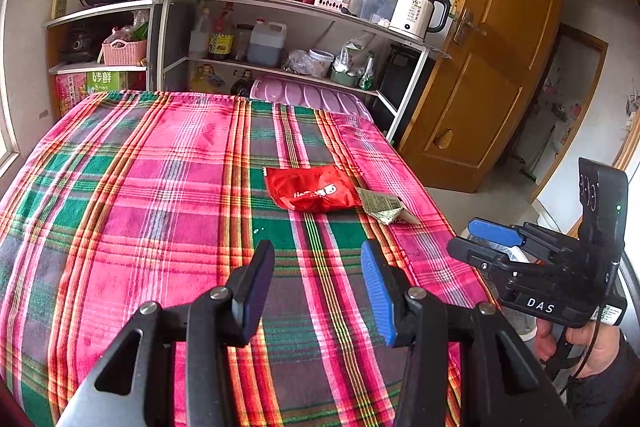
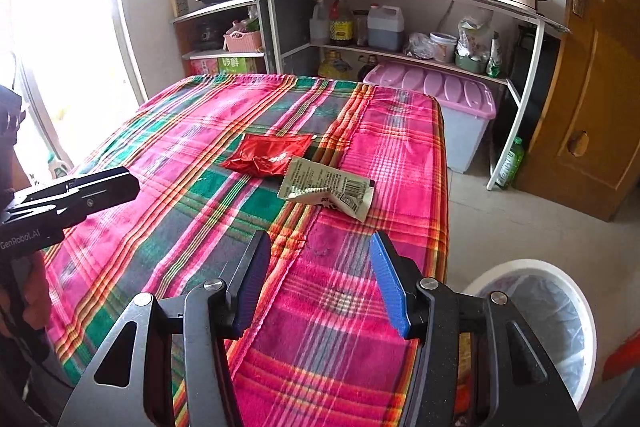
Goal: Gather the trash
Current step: 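Grasp the red packet with the left tool while the right tool grasps the paper wrapper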
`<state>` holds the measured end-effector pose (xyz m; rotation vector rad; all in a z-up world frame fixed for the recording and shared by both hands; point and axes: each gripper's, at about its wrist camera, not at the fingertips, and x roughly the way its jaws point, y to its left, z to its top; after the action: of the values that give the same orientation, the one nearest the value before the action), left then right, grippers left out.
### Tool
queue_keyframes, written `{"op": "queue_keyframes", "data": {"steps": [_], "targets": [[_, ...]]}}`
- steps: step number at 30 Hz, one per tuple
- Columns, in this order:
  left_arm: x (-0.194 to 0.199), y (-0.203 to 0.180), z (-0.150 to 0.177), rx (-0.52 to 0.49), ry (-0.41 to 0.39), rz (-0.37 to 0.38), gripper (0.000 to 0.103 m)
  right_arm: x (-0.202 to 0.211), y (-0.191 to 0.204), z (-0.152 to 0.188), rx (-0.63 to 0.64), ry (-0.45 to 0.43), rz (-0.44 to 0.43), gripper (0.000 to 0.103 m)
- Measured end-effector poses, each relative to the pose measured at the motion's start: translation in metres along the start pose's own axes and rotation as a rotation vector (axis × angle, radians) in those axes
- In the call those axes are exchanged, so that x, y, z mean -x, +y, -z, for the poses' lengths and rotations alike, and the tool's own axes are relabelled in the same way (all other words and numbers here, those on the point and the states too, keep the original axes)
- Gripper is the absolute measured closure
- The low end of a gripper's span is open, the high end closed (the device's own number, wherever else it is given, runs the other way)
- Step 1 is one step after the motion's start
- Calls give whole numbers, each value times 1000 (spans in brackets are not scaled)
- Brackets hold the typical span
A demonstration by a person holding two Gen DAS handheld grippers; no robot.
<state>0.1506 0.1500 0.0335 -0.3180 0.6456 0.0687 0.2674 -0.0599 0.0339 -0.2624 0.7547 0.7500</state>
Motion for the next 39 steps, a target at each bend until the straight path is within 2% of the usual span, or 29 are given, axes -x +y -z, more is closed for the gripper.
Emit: {"op": "queue_keyframes", "data": {"steps": [7,18,19,21,23,32,39], "targets": [[-23,7,-19,-43,35,0,56,-41,-1,-16,62,56,-1,50],[-63,19,-35,-46,97,-2,56,-87,-5,-23,133,129,7,51],[-66,19,-36,-53,101,-2,56,-87,-5,-24,137,128,5,53],[-71,17,-38,-68,111,2,56,-87,-5,-25,144,126,12,75],[-76,14,-39,-83,115,3,55,-87,-5,-26,142,125,7,81],[-96,-1,-44,-161,134,21,54,-72,-11,-23,73,102,-14,86],[-118,-9,-38,-220,194,7,54,-56,-19,-17,31,85,-24,86]]}}
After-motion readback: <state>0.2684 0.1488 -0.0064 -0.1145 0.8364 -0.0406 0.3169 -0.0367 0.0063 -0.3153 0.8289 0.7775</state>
